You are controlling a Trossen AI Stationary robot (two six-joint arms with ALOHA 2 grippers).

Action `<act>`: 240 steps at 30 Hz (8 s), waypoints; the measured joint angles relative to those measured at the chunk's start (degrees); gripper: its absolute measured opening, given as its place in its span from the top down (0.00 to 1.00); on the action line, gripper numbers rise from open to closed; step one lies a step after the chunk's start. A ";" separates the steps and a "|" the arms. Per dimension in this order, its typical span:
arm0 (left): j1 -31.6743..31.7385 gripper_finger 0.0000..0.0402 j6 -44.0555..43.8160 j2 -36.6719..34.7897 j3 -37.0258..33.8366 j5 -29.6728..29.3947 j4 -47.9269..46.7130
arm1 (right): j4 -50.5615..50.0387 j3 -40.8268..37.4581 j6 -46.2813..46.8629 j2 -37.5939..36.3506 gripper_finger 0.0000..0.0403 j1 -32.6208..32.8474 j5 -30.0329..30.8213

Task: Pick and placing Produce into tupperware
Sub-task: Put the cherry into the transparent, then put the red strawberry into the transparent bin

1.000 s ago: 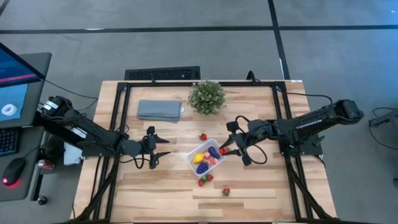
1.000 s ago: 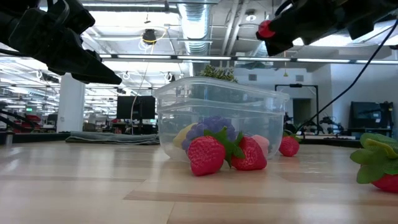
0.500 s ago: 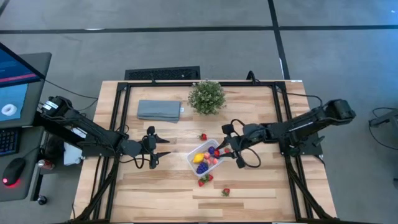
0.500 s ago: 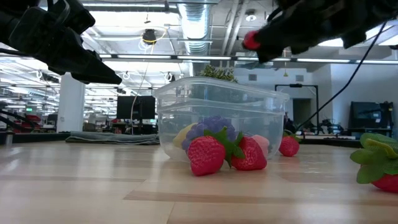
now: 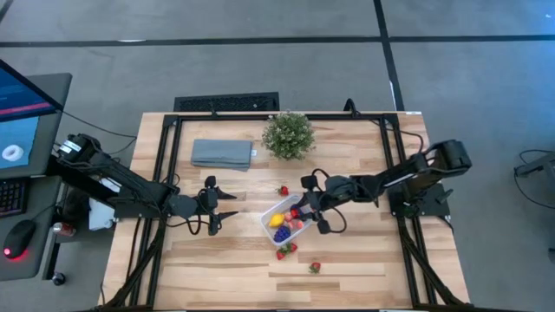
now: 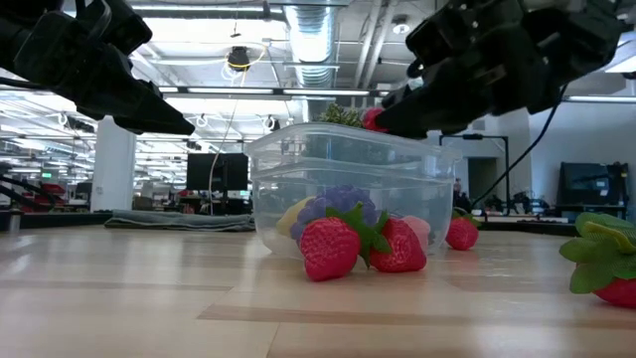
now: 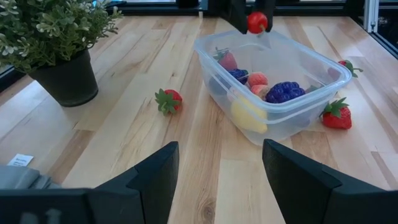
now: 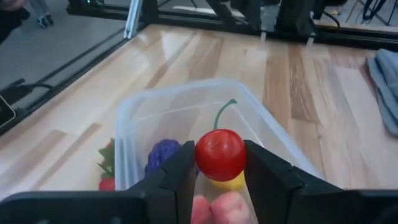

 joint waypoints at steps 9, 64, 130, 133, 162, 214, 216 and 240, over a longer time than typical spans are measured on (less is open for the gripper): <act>0.00 0.44 -0.04 0.00 0.00 0.02 -0.04 | 2.59 0.02 0.49 3.33 0.59 -0.28 -0.06; 25.70 0.44 14.71 0.08 -7.13 19.25 13.51 | -46.51 -11.65 14.40 -42.02 0.60 -1.01 15.56; 25.68 0.44 11.20 0.08 -7.15 19.17 11.93 | 6.08 -16.33 18.88 4.24 0.35 -4.11 0.48; 25.66 0.44 11.04 0.08 -7.15 19.17 11.58 | 5.86 -16.33 18.88 4.24 0.35 -4.11 0.42; 25.66 0.44 10.88 0.08 -7.15 19.19 11.17 | 5.16 -16.39 19.38 4.35 0.51 -4.02 0.64; 25.68 0.44 10.46 0.08 -7.15 19.20 11.13 | 5.21 -16.44 19.36 4.35 0.52 -3.91 0.09; 25.66 0.44 10.45 0.08 -7.15 19.20 11.10 | 5.20 -16.44 19.37 4.35 0.53 -3.91 0.11; 25.68 0.44 10.47 0.08 -7.15 19.21 11.08 | 5.22 -16.46 19.43 4.33 0.58 -3.98 0.13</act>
